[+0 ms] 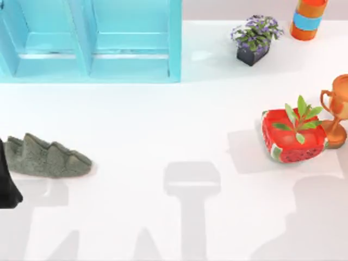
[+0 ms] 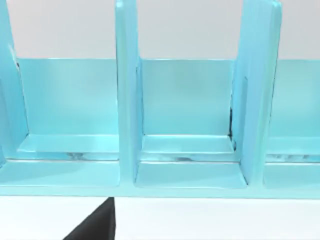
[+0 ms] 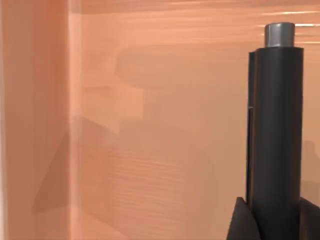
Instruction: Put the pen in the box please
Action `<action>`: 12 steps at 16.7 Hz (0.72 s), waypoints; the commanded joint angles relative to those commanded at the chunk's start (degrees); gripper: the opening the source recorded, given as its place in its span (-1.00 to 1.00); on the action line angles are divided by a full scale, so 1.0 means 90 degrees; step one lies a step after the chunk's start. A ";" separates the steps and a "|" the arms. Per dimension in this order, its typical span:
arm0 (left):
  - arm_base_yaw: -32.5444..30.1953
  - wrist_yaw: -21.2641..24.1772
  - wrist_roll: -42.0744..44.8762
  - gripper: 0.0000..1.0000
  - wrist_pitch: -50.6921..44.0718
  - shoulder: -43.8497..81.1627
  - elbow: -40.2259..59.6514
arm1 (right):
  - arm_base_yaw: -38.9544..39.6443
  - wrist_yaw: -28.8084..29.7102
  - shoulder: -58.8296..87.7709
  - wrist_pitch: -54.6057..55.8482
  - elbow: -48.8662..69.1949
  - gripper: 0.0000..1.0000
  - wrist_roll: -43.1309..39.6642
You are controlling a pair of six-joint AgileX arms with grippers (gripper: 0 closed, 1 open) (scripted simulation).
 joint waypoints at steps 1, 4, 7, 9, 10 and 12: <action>0.0000 0.0000 0.0000 1.00 0.0000 0.0000 0.0000 | 0.0020 0.0034 0.0019 0.0038 -0.0054 -1.00 0.0045; 0.0000 0.0000 0.0000 1.00 0.0000 0.0000 0.0000 | 0.0120 0.0110 0.0031 0.0147 -0.0188 -1.00 0.0071; 0.0000 0.0000 0.0000 1.00 0.0000 0.0000 0.0000 | -0.0049 0.0139 0.0083 0.0378 -0.0318 -1.00 -0.0034; 0.0000 0.0000 0.0000 1.00 0.0000 0.0000 0.0000 | -0.0343 0.0135 0.0142 0.0646 -0.0450 -1.00 -0.0168; 0.0000 0.0000 0.0000 1.00 0.0000 0.0000 0.0000 | -0.0463 0.0128 0.0158 0.0767 -0.0518 -1.00 -0.0245; 0.0000 0.0000 0.0000 1.00 0.0000 0.0000 0.0000 | -0.0575 0.0113 0.0160 0.0907 -0.0605 -1.00 -0.0355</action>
